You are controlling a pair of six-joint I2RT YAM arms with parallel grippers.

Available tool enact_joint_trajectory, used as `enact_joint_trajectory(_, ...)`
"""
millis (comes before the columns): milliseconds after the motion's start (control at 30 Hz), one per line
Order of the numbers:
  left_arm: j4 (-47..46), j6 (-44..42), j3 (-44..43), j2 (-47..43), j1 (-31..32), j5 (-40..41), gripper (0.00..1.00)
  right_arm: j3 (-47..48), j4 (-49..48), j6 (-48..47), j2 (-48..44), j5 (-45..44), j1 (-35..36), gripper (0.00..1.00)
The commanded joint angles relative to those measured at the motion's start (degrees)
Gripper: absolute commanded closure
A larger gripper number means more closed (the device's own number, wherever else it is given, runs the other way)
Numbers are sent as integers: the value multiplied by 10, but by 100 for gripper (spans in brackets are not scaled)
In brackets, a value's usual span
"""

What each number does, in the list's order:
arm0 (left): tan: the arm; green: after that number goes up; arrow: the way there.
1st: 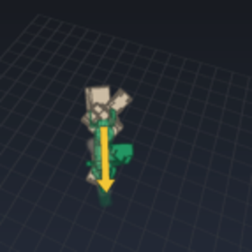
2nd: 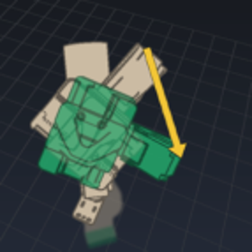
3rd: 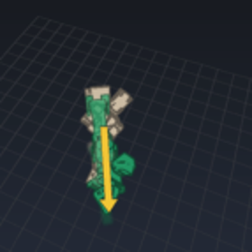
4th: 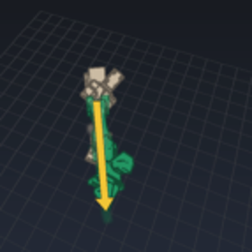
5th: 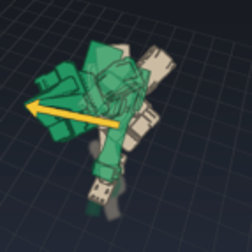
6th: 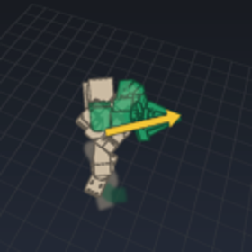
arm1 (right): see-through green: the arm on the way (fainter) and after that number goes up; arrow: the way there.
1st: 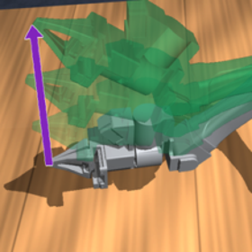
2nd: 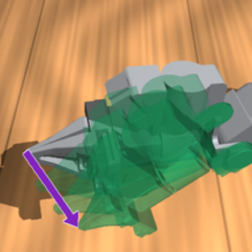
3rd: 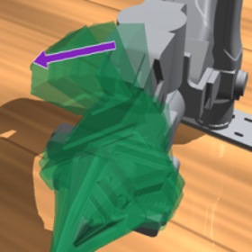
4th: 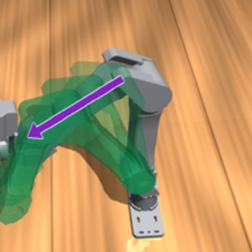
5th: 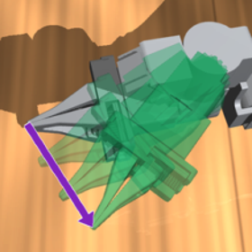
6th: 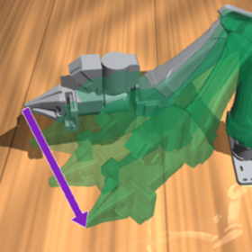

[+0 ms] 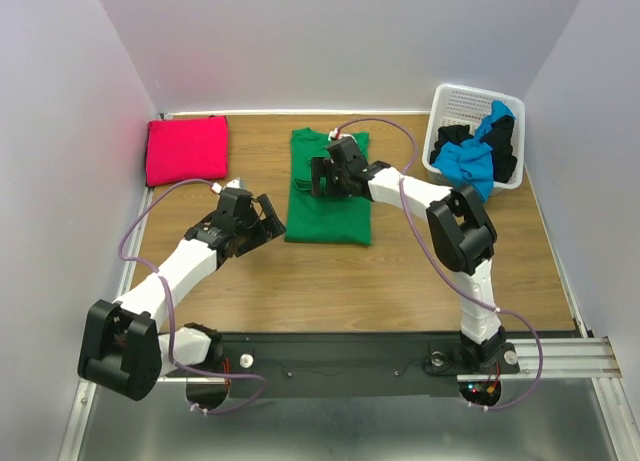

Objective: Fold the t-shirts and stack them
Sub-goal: Fold the tshirt

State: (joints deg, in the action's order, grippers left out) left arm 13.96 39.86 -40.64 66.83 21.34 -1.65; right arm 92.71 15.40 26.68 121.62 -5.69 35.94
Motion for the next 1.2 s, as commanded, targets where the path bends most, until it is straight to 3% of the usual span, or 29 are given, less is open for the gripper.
enact_joint_trajectory(0, -8, 0, -13, 11, -2, 12, 1, 40, -23, -12, 13, -63, -1, 0)
enact_joint_trajectory(167, -33, 0, -21, 48, -2, 4, 1, 28, -22, -12, -5, -100, 0, 0)
enact_joint_trajectory(367, -78, -5, -44, 117, -2, -19, 3, -29, -20, -15, -90, -136, -1, 0)
enact_joint_trajectory(533, -95, -14, -81, 197, -2, -31, 21, -165, -20, 14, -202, -126, -1, 0)
enact_joint_trajectory(600, -108, -18, -94, 227, -2, -50, 34, -209, -20, 35, -236, -125, -1, 0)
enact_joint_trajectory(700, -118, -20, -102, 251, -1, -79, 44, -278, -21, 50, -295, -124, -2, 0)
enact_joint_trajectory(733, -121, -21, -102, 262, -1, -86, 51, -290, -20, 61, -318, -122, -2, 0)
enact_joint_trajectory(900, -130, -15, -70, 270, 3, -86, 53, -342, -21, 92, -350, -104, -2, 0)
enact_joint_trajectory(1000, -137, -14, -56, 275, 3, -81, 60, -347, -20, 96, -341, -88, -1, 0)
enact_joint_trajectory(1067, -136, -17, -60, 289, 3, -83, 75, -352, -21, 105, -333, -64, -2, 2)
enact_joint_trajectory(1133, -137, -19, -63, 300, 3, -89, 100, -365, -21, 119, -326, -58, -1, 4)
enact_joint_trajectory(1167, -137, -18, -63, 302, 3, -89, 100, -371, -21, 123, -323, -67, -2, 4)
